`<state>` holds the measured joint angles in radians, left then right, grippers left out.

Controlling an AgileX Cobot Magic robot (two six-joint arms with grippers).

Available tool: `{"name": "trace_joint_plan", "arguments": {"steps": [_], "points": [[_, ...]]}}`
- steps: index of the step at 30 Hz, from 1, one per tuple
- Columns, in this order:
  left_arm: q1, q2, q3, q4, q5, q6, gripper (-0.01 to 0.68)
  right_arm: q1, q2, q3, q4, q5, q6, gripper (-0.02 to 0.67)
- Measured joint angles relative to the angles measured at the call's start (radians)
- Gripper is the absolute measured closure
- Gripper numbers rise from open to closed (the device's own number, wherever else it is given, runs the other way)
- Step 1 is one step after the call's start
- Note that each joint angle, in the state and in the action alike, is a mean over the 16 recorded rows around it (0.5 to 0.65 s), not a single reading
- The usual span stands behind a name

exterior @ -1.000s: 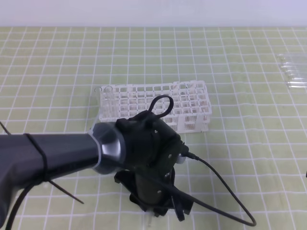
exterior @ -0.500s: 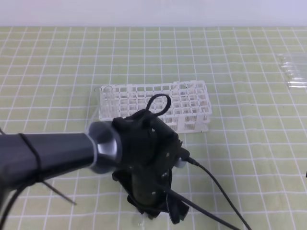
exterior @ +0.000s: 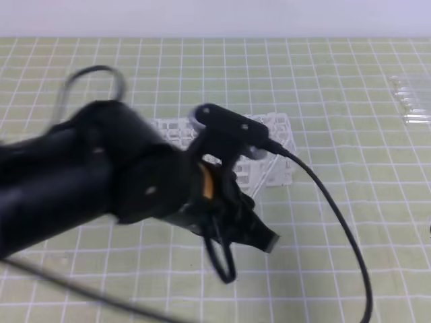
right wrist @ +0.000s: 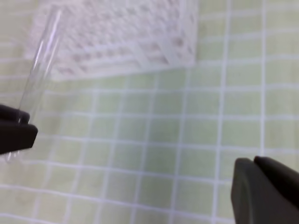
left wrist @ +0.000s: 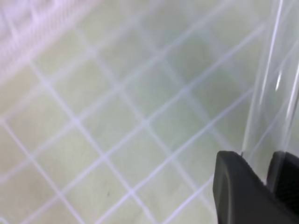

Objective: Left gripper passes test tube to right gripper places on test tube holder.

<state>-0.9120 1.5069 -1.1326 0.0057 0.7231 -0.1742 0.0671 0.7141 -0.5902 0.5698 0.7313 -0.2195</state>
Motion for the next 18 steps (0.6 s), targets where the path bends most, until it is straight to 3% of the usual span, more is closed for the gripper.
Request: {"name": "trace_joint_plan", "arguments": {"steps": [11, 18], "points": [[0.001, -0.389, 0.314, 0.064, -0.295, -0.037, 0.618, 0.01, 0.082, -0.153, 0.115, 0.056, -0.076, 0.666], [0.001, -0.597, 0.499, 0.164, -0.431, -0.14, 0.618, 0.114, 0.22, -0.244, 0.188, 0.04, -0.135, 0.666]]}}
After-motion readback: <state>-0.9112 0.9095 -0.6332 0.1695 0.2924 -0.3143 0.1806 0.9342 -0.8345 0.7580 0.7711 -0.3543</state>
